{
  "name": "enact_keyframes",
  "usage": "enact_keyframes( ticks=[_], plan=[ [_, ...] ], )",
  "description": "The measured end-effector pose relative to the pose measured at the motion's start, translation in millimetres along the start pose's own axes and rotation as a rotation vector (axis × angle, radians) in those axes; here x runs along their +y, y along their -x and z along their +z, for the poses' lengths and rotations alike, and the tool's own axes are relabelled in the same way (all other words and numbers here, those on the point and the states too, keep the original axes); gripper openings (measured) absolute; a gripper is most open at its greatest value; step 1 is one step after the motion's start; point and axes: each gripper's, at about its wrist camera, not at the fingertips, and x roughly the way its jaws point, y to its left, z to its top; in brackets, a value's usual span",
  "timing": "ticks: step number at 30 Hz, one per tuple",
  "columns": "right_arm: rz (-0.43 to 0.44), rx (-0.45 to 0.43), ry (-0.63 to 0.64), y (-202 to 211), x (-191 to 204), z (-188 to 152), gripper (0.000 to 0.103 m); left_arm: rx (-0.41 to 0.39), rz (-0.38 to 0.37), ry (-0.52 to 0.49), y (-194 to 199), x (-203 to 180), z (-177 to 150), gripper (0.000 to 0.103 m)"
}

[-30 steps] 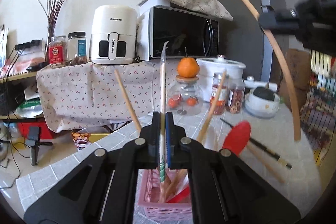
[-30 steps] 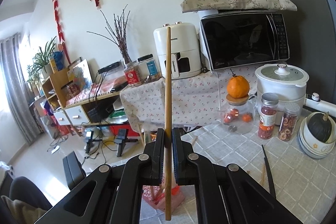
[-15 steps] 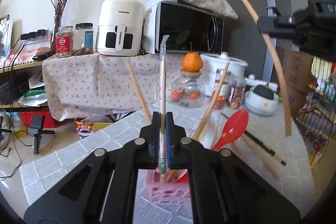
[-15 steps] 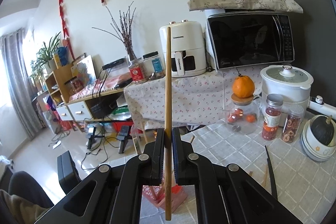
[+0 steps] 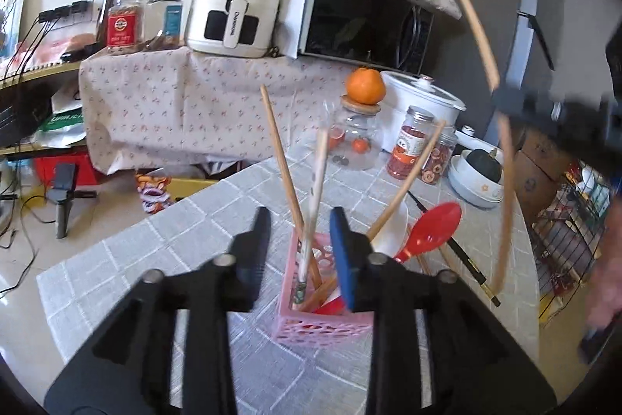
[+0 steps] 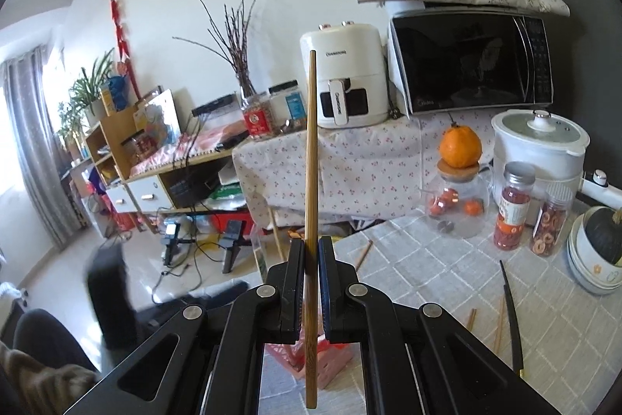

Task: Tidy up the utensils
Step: 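Lower the right gripper's chopstick into the pink basket and open the right gripper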

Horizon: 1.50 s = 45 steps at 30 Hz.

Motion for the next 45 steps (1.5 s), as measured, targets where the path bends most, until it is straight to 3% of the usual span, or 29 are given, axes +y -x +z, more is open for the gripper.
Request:
enact_keyframes(
  ticks=[5, 11, 15, 19, 22, 25, 31, 41, 45],
  plan=[
    [0.008, 0.018, 0.018, -12, 10, -5, 0.007, 0.05, 0.058, 0.022, 15, 3, 31, 0.036],
    [0.029, 0.006, -0.032, -22, 7, -8, 0.007, 0.117, 0.016, 0.114, 32, 26, 81, 0.036],
    [0.028, -0.061, -0.105, -30, 4, -15, 0.007, 0.2, -0.012, 0.138, 24, 43, 91, 0.04],
    [-0.046, -0.125, -0.072, -42, 17, -22, 0.007, 0.226, -0.088, 0.207, 9, 58, 88, 0.041],
    [-0.12, -0.191, -0.031, -50, 28, -29, 0.007, 0.297, -0.134, 0.272, -3, 64, 82, 0.041],
    [-0.161, -0.204, -0.017, -65, 33, -37, 0.007, 0.333, -0.158, 0.317, -5, 70, 82, 0.041],
    [-0.229, -0.159, 0.065, -97, 49, -65, 0.007, 0.386, -0.207, 0.421, -7, 81, 79, 0.041],
    [-0.225, -0.092, 0.098, -92, 52, -85, 0.007, 0.375, -0.227, 0.434, 5, 93, 83, 0.041],
    [-0.204, -0.015, 0.08, -87, 46, -82, 0.01, 0.374, -0.231, 0.407, 6, 87, 84, 0.041]
  ],
)
